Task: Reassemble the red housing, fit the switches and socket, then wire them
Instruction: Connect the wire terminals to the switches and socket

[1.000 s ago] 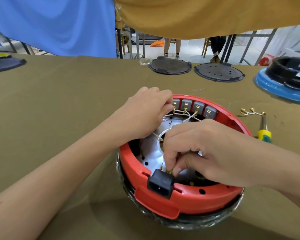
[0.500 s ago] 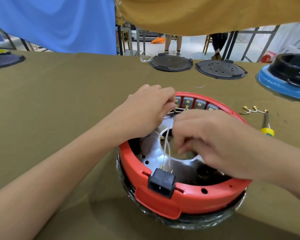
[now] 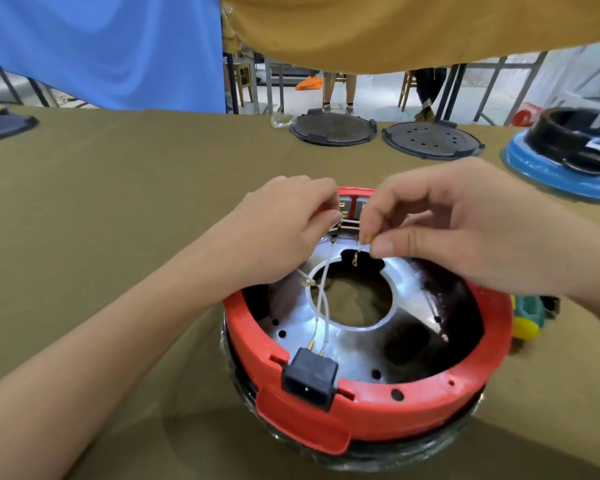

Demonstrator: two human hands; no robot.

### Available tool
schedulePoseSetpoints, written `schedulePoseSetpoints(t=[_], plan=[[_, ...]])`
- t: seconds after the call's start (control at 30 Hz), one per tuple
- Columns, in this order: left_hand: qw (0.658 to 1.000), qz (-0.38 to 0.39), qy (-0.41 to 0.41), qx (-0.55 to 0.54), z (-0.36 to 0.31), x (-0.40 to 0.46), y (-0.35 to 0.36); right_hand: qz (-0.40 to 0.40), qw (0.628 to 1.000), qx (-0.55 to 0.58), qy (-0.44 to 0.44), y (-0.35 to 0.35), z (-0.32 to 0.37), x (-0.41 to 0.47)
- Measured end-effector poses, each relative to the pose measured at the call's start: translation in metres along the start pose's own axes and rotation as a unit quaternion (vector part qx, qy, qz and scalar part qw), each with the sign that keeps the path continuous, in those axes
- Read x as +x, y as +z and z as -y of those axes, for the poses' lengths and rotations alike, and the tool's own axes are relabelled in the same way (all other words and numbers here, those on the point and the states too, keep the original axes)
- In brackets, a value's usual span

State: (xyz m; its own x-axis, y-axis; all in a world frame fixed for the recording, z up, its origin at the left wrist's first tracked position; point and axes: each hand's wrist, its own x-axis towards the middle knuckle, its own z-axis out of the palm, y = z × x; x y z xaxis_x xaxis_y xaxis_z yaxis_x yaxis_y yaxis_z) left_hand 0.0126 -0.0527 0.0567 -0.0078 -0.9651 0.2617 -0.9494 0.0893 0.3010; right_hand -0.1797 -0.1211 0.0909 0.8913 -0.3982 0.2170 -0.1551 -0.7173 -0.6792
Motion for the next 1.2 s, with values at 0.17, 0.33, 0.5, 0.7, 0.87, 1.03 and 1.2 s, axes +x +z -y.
schedulePoseSetpoints(t=[0.17,0.33,0.5,0.7,0.87,1.03,1.2], plan=[[1.0,-0.01,0.001,-0.014,0.0,-0.001,0.0,-0.059,0.995,0.075,0.008,0.006,-0.012,0.004],[1.0,-0.01,-0.002,-0.016,-0.001,-0.002,0.0,-0.075,0.991,0.108,-0.006,0.012,-0.016,0.005],[1.0,-0.01,-0.003,-0.022,-0.002,-0.003,-0.002,-0.076,0.988,0.127,-0.034,0.01,-0.016,0.004],[0.986,-0.029,0.066,-0.148,0.0,-0.009,-0.016,-0.15,0.97,0.108,-0.158,-0.002,0.001,0.003],[0.969,0.001,0.11,-0.222,0.012,-0.009,-0.023,-0.134,0.984,-0.028,-0.111,-0.001,-0.009,0.004],[0.953,0.018,0.119,-0.279,0.013,-0.009,-0.017,-0.098,0.99,-0.009,-0.098,0.003,-0.018,0.004],[0.941,0.01,0.116,-0.318,0.015,-0.007,-0.016,-0.08,0.988,0.025,-0.129,0.007,-0.02,0.003]])
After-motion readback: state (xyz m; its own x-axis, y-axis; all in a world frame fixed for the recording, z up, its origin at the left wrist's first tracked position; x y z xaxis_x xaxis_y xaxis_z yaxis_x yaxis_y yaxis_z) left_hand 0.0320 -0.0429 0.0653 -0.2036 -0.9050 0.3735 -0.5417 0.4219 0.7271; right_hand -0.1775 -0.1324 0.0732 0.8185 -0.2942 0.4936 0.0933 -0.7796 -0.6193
